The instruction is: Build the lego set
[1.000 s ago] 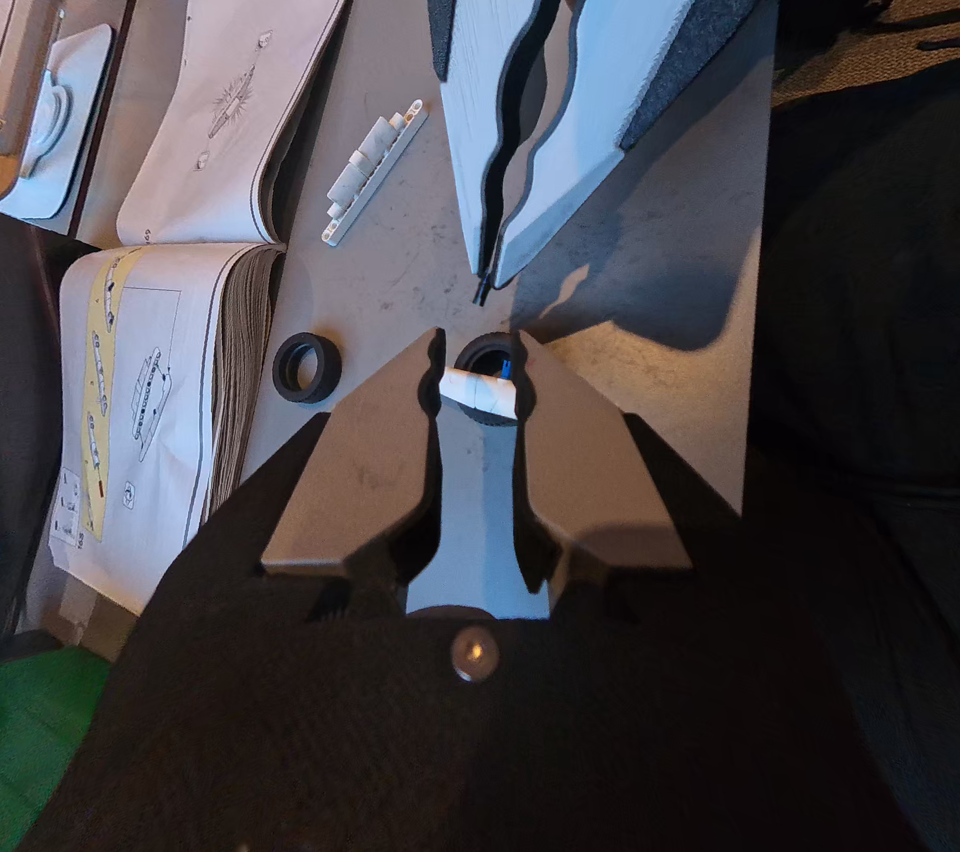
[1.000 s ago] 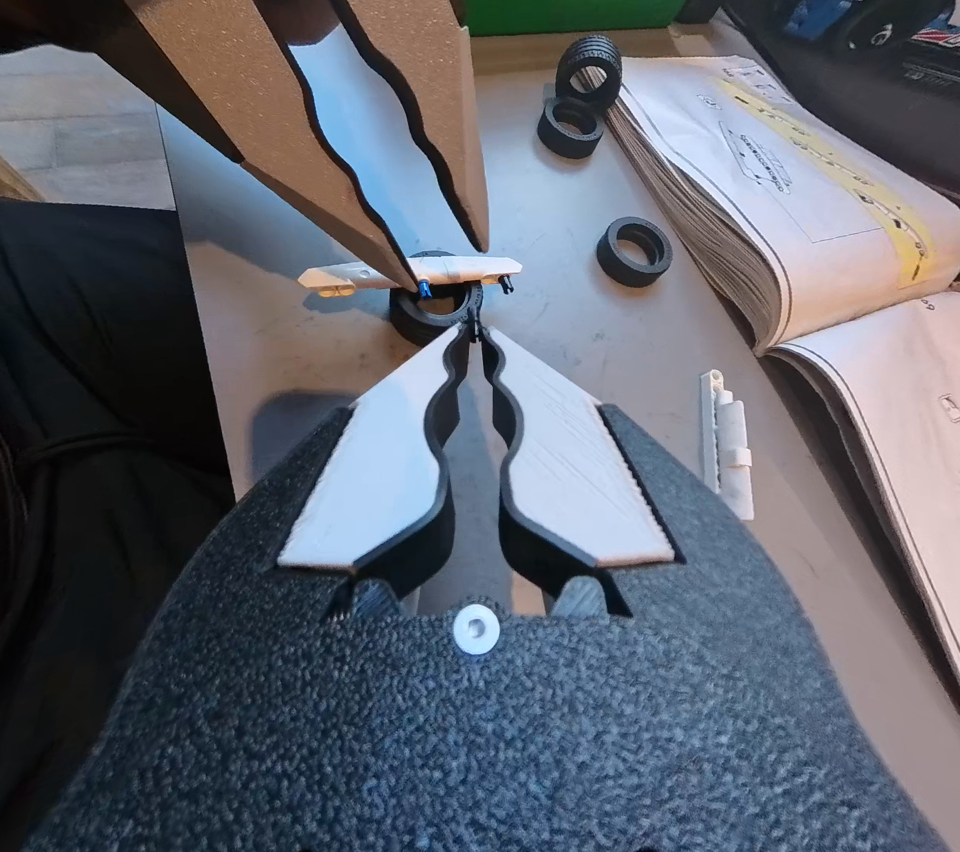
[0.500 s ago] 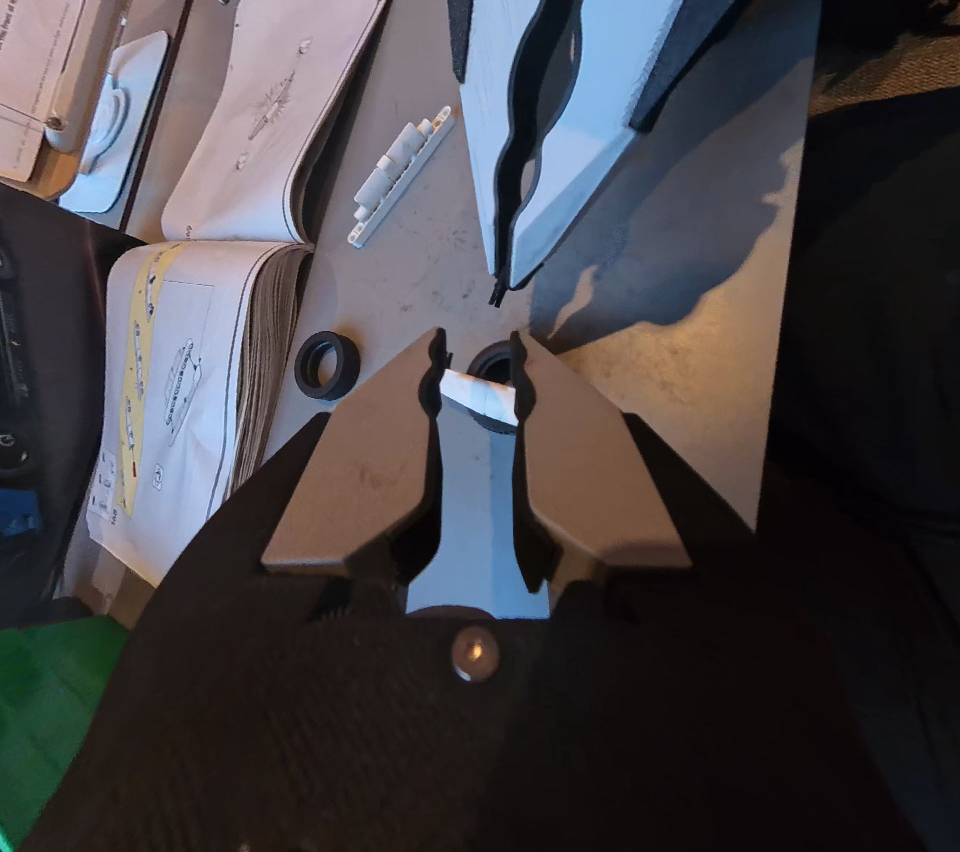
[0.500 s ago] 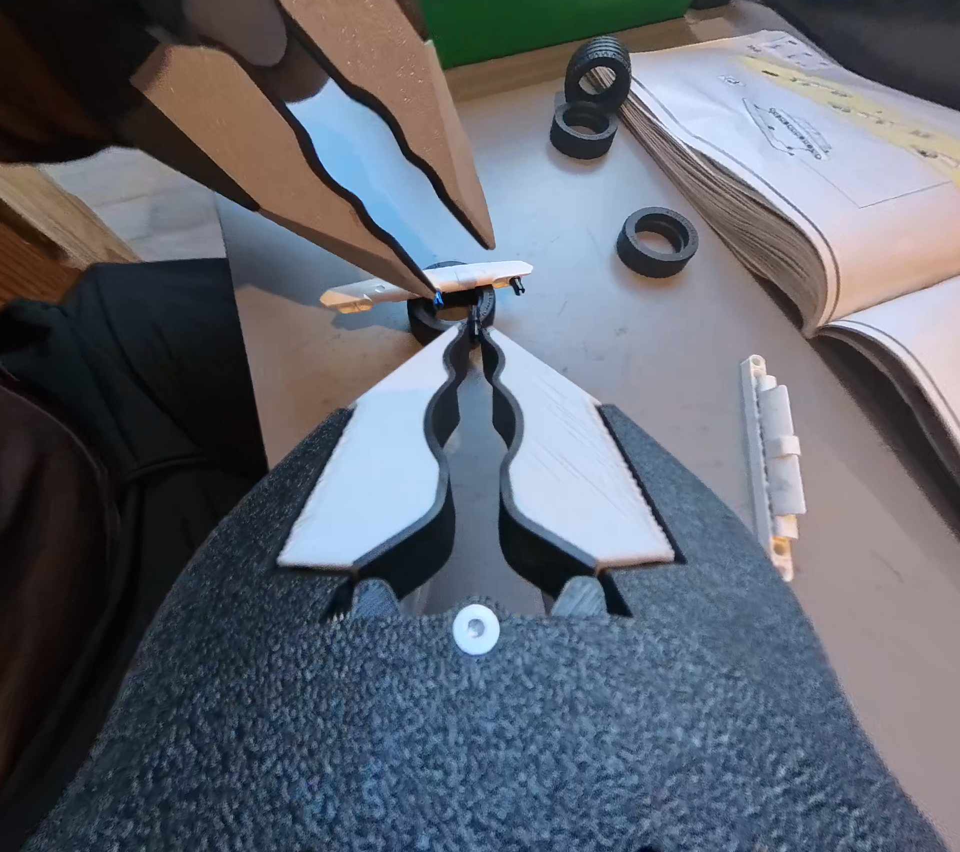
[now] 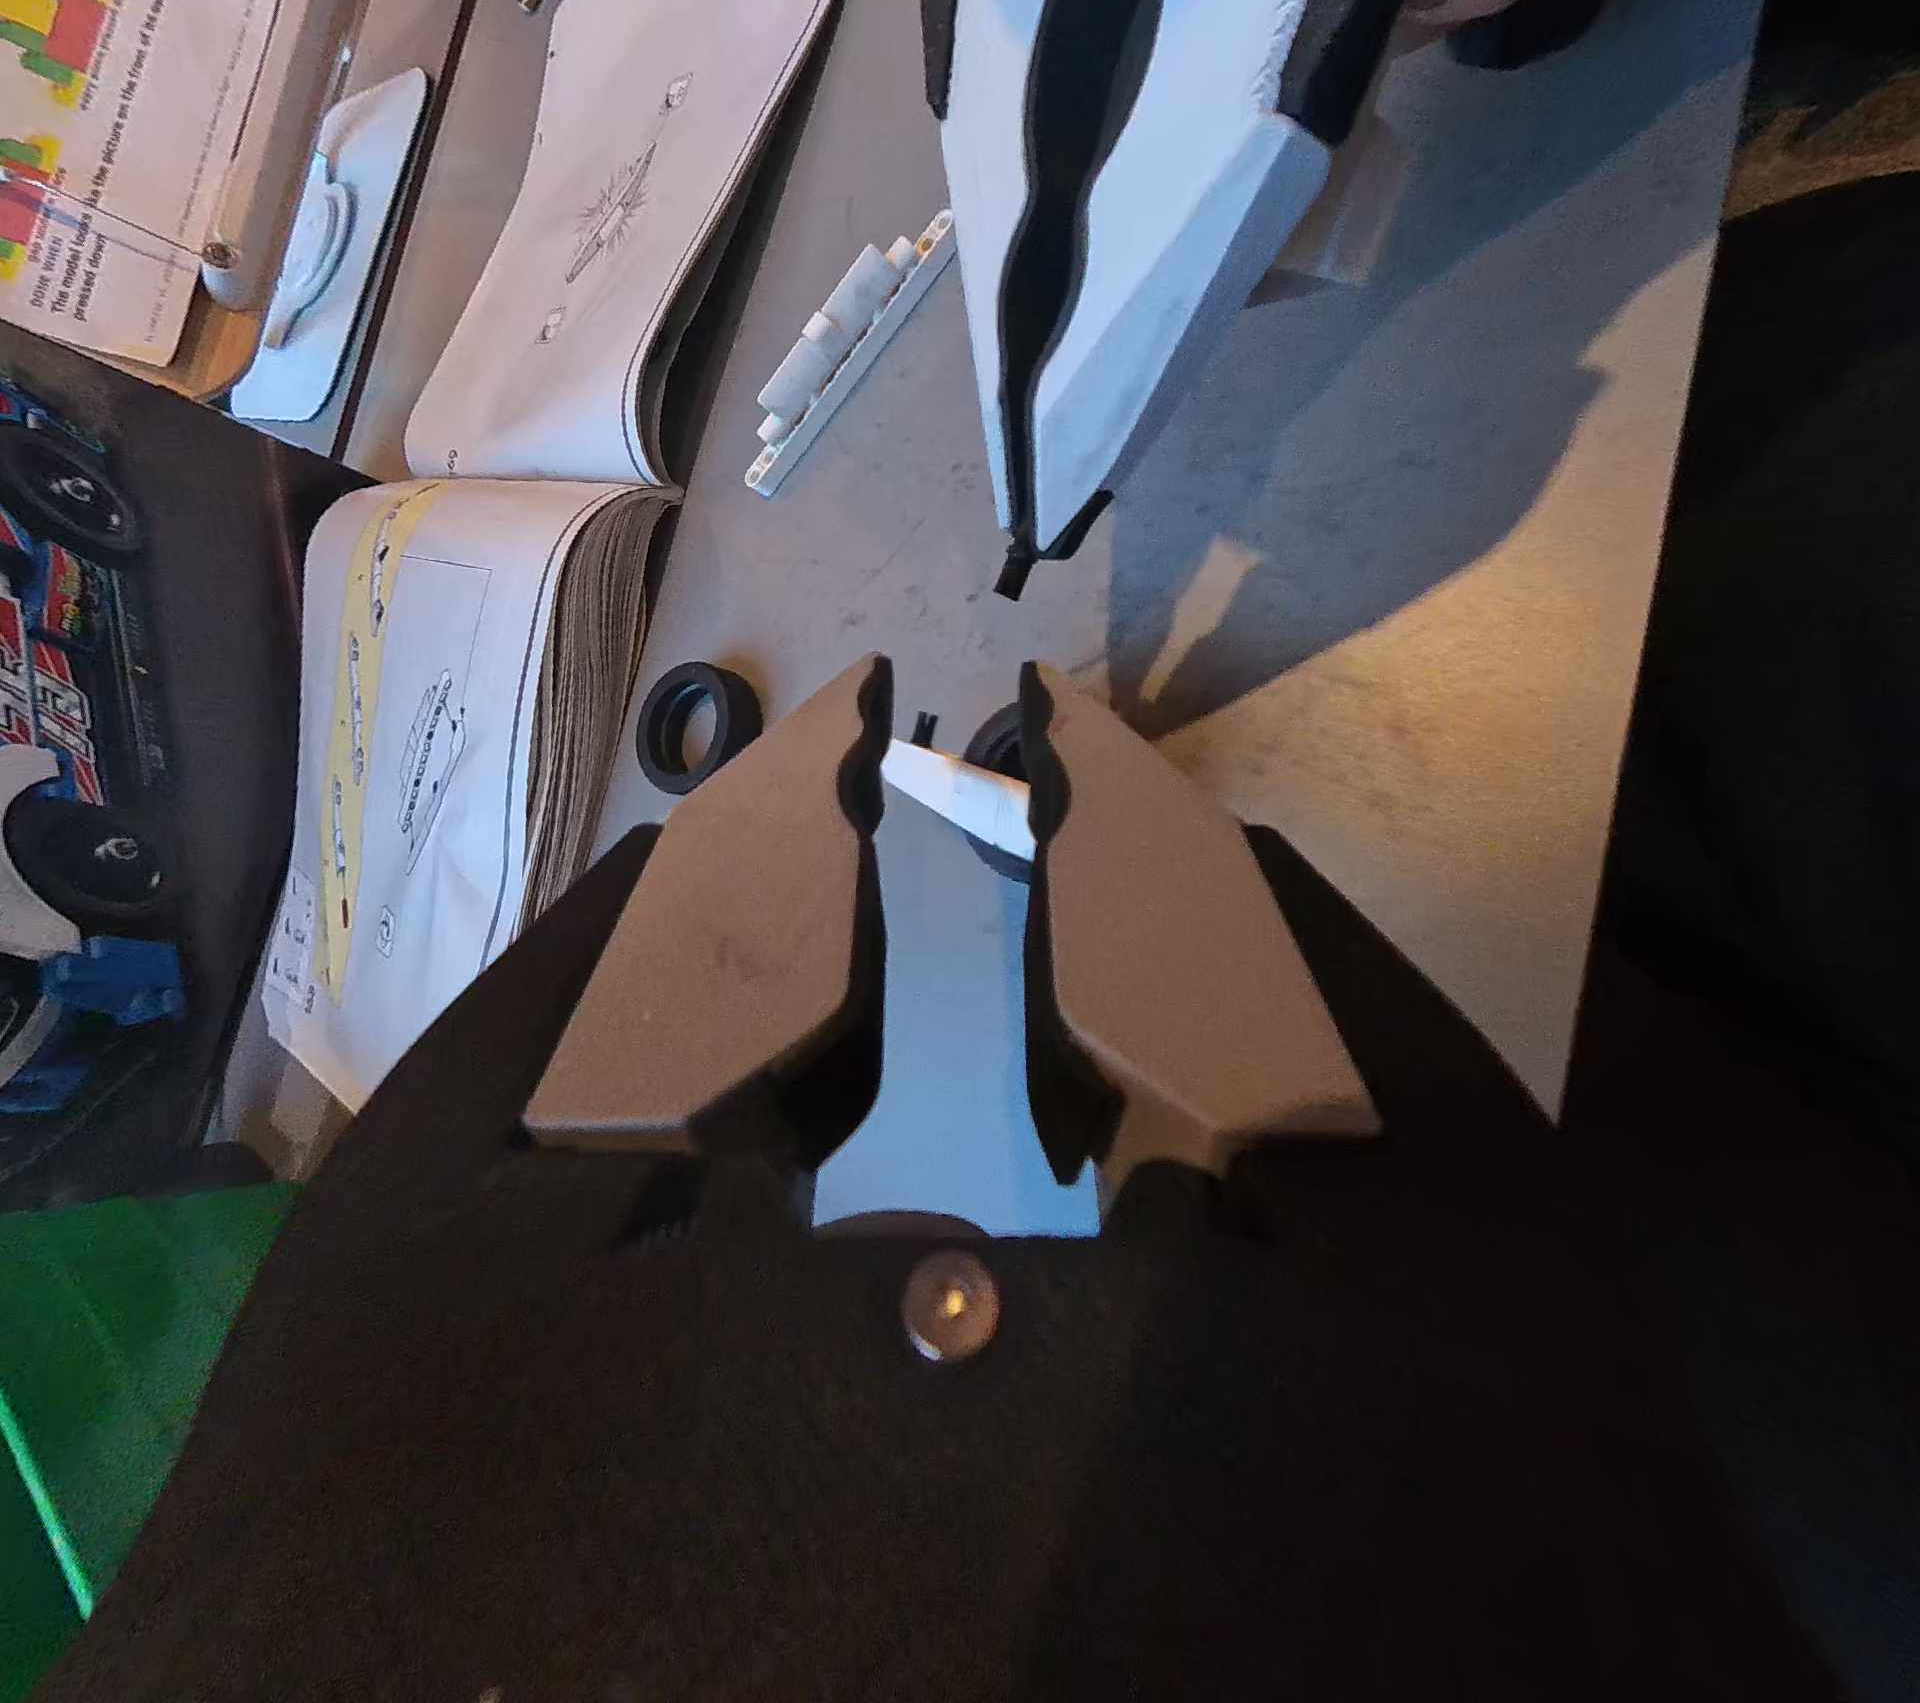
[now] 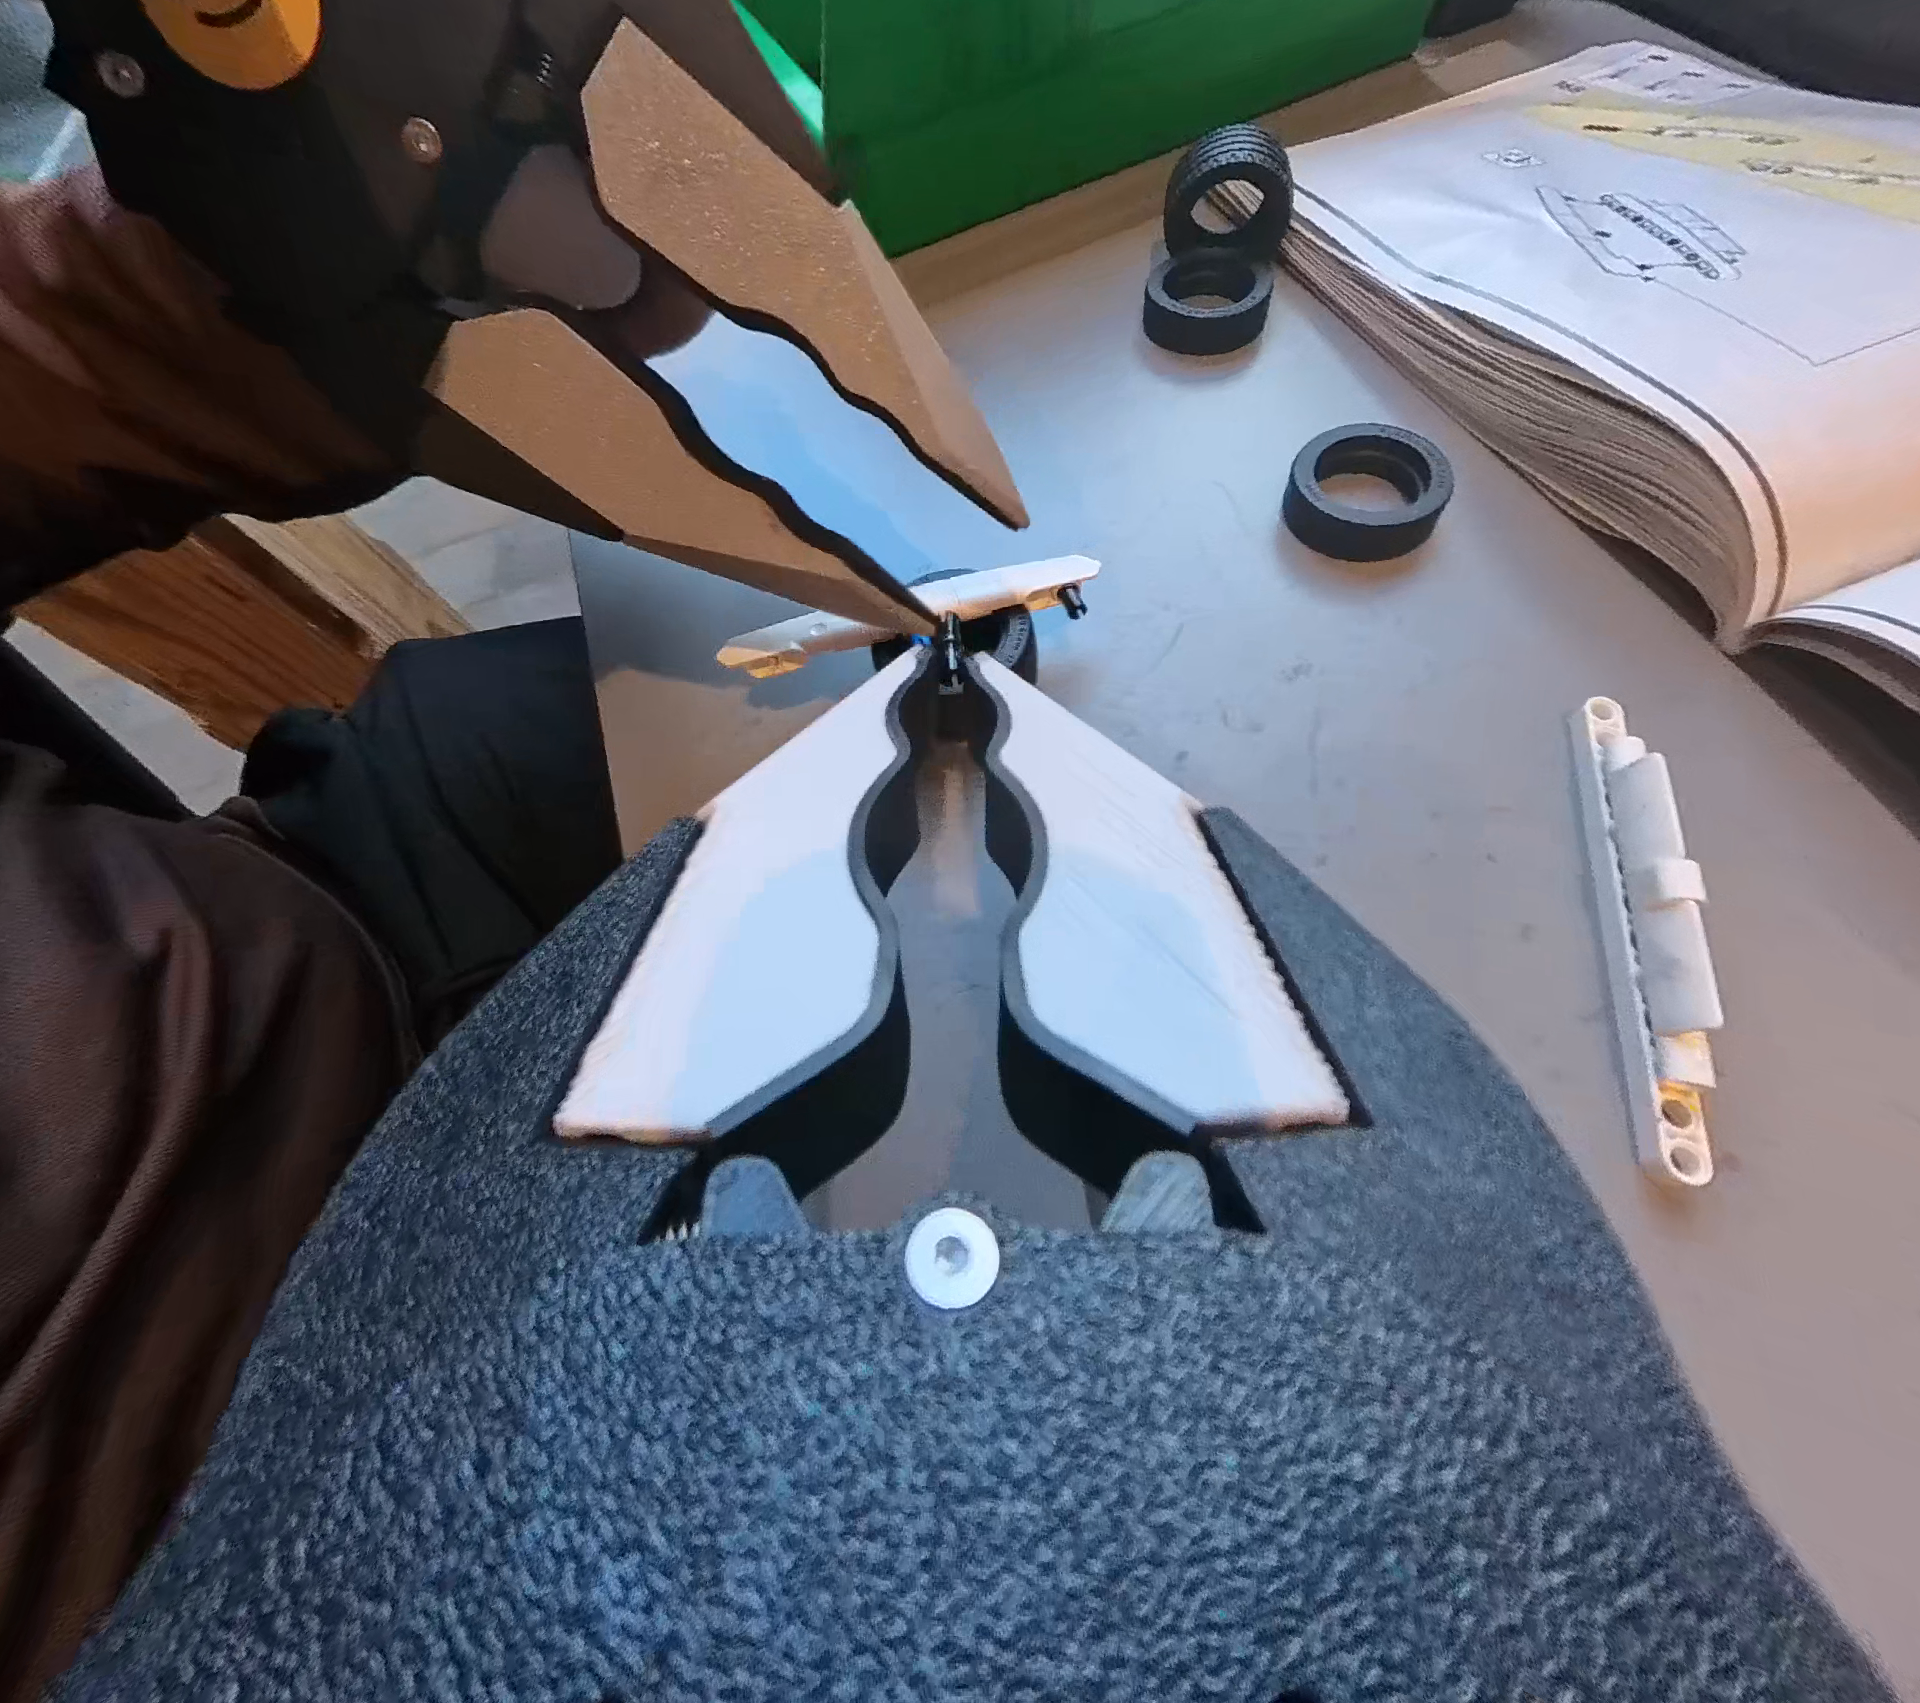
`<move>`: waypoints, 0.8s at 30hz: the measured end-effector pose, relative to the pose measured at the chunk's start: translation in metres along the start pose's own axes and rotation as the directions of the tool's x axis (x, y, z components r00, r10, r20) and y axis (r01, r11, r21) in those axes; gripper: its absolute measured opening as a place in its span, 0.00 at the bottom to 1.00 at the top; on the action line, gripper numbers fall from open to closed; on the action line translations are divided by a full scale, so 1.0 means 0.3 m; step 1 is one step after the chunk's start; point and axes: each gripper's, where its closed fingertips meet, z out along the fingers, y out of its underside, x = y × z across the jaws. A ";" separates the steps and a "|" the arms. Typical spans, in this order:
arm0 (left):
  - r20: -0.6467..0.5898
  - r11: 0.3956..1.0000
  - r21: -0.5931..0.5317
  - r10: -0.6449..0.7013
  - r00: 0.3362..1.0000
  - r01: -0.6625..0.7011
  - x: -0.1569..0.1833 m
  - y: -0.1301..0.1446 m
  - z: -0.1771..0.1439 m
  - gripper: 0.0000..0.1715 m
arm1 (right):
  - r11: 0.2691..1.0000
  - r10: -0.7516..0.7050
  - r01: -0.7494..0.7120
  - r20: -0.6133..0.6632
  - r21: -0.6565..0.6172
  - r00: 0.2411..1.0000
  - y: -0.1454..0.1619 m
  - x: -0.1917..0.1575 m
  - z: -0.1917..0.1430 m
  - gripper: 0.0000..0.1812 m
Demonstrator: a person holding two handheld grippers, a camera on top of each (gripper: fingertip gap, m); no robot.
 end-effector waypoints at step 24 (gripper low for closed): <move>0.062 0.968 0.135 0.207 0.976 -0.214 0.054 -0.089 -0.034 0.00 | 0.977 0.197 -0.209 0.195 0.040 0.961 -0.014 -0.043 -0.017 0.02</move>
